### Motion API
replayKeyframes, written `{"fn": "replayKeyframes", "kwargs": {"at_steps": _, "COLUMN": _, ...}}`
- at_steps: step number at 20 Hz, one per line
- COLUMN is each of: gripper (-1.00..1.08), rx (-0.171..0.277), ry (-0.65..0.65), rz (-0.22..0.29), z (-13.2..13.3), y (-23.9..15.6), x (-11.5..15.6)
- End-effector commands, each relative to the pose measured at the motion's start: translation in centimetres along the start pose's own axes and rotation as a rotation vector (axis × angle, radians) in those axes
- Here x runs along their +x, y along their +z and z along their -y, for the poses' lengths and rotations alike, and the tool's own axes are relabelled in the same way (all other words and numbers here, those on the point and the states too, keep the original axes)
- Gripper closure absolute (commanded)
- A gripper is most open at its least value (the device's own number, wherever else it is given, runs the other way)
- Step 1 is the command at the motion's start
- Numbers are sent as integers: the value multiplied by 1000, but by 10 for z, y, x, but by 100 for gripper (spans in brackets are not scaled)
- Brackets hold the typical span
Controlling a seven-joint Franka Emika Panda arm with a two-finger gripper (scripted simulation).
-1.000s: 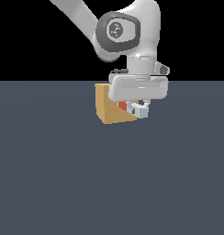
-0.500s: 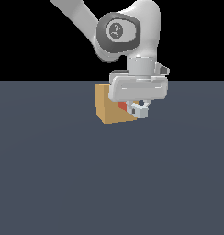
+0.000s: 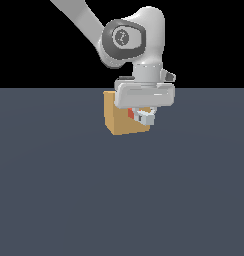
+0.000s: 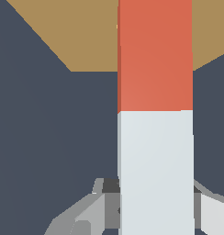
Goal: Insert the peg into the horizontal hole in a box.
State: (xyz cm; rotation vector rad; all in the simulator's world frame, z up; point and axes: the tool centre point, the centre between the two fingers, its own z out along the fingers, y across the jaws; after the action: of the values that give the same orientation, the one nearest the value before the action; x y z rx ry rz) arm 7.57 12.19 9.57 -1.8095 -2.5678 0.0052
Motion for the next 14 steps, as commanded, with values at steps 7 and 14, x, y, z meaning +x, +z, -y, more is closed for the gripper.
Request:
{"fn": "replayKeyframes", "kwargs": {"at_steps": 7, "gripper": 108, "rx": -4, "ry": -7, "rz": -2, "z": -2, "y": -2, "x": 61}}
{"fn": "replayKeyframes", "kwargs": {"at_steps": 14, "gripper": 108, "rx": -5, "ry": -7, "rz": -2, "z": -3, "y": -3, "x": 61}}
